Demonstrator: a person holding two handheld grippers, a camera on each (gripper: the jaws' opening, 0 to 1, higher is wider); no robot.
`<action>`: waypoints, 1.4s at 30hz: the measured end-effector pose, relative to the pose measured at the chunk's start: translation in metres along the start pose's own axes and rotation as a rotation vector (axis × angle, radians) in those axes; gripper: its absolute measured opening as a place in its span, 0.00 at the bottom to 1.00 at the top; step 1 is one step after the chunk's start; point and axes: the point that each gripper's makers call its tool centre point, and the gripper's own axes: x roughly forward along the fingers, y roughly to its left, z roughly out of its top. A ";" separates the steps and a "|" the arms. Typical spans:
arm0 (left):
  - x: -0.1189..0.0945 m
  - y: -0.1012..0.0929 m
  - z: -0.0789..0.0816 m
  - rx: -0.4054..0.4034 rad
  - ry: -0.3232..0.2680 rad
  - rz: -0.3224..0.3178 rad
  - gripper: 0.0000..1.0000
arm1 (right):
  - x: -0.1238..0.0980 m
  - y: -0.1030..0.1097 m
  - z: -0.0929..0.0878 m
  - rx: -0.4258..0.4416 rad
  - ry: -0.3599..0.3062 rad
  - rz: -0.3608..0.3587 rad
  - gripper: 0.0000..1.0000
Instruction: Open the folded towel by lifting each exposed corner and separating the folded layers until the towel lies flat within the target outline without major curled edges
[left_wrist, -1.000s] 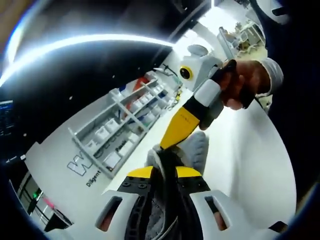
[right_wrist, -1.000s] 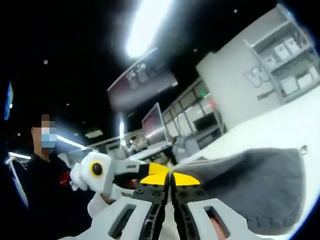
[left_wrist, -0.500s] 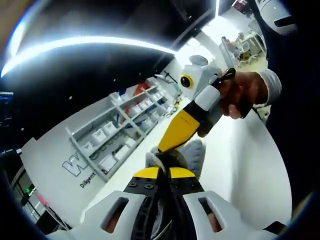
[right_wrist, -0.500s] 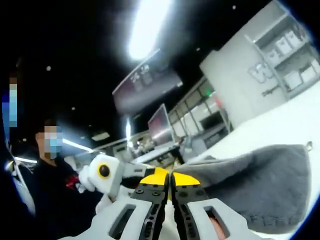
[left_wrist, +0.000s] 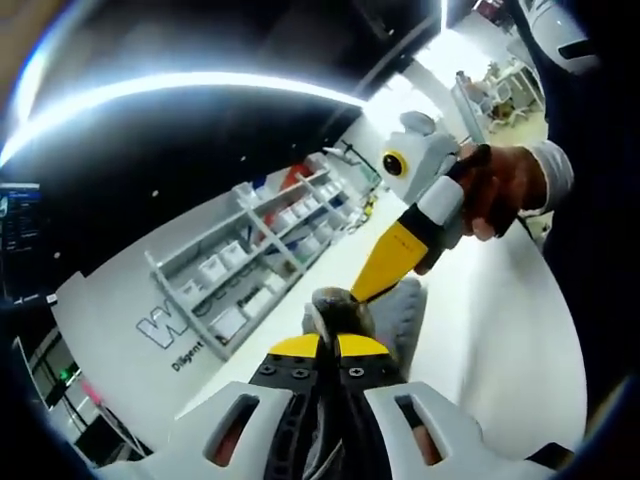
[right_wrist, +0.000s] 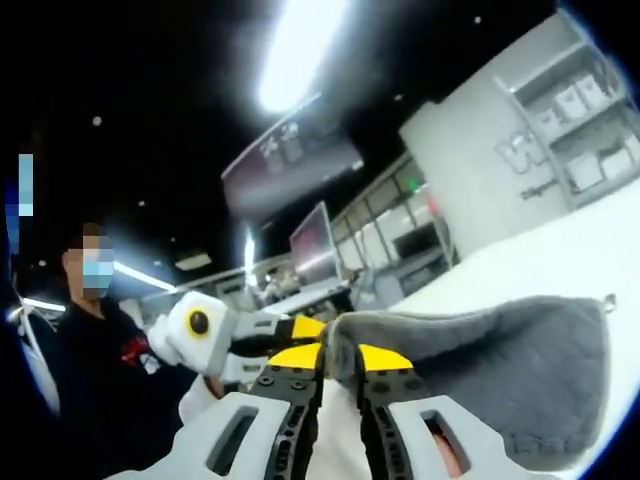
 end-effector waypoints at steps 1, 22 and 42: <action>0.000 0.000 0.000 0.003 0.002 0.001 0.03 | 0.000 0.000 -0.001 -0.005 0.003 -0.001 0.10; 0.003 -0.008 0.003 0.005 -0.002 -0.027 0.03 | 0.003 -0.001 -0.009 -0.068 0.032 -0.007 0.05; -0.004 0.000 0.000 -0.081 -0.041 -0.053 0.04 | 0.002 -0.006 -0.015 -0.122 0.079 -0.034 0.00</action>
